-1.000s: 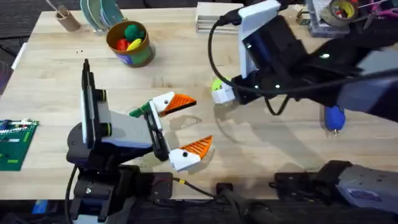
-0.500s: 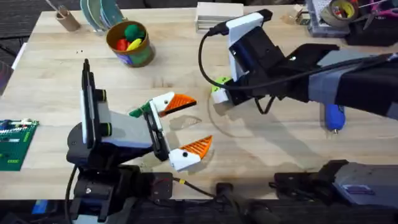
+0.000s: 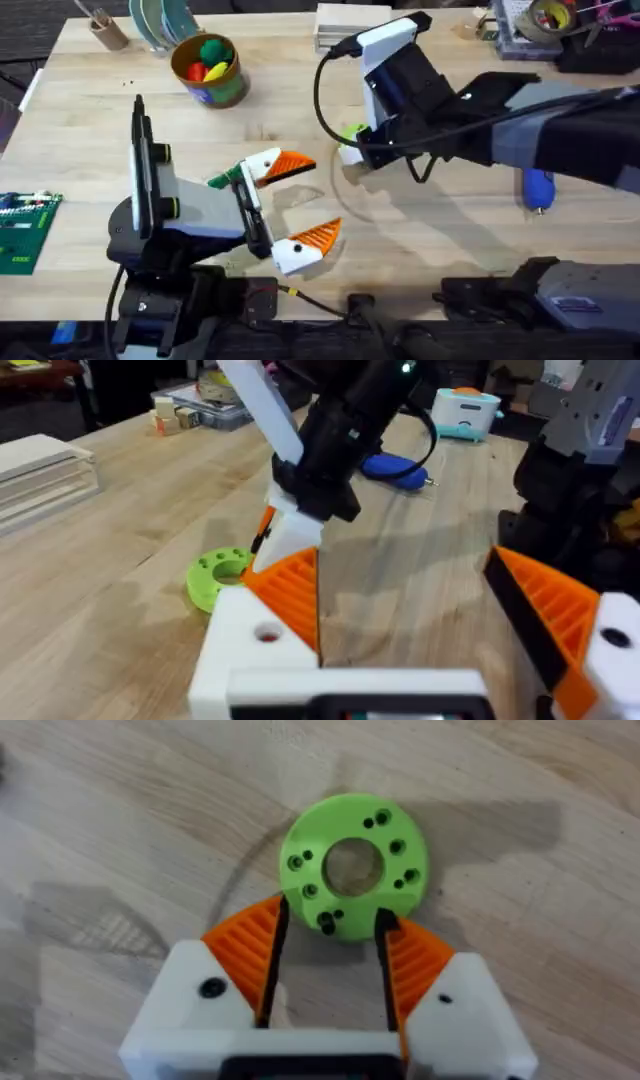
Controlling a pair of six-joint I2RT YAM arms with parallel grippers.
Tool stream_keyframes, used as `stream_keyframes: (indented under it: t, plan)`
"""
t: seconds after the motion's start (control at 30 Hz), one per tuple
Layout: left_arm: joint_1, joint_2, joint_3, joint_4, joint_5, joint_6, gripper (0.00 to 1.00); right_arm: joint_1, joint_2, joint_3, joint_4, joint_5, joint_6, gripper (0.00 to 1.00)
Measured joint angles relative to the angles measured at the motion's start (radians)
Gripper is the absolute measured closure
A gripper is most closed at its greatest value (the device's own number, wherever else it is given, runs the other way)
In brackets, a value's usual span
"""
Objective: Pick up the gripper from the table and insert it into the empty holder that is missing its gripper. Then pick up a screw, insert it into the mounting hole, and use the screwdriver to tighten it. Finally, clean up the table by picking up the vegetable and placing it into the bucket.
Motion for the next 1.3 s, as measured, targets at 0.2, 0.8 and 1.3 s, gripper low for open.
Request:
stream_keyframes:
  t: [0.2,0.8,1.3]
  plan:
    - [0.000,0.000,0.000,0.000,0.000,0.000,0.007,0.000,0.033,0.000,0.001,0.009,-0.004,0.480]
    - [0.000,0.000,0.000,0.000,0.000,0.000,0.008,0.009,0.033,0.000,-0.013,0.020,-0.081,0.692]
    - [0.000,0.000,0.000,0.000,0.000,0.000,0.008,0.032,0.034,0.000,-0.016,0.024,-0.187,0.830]
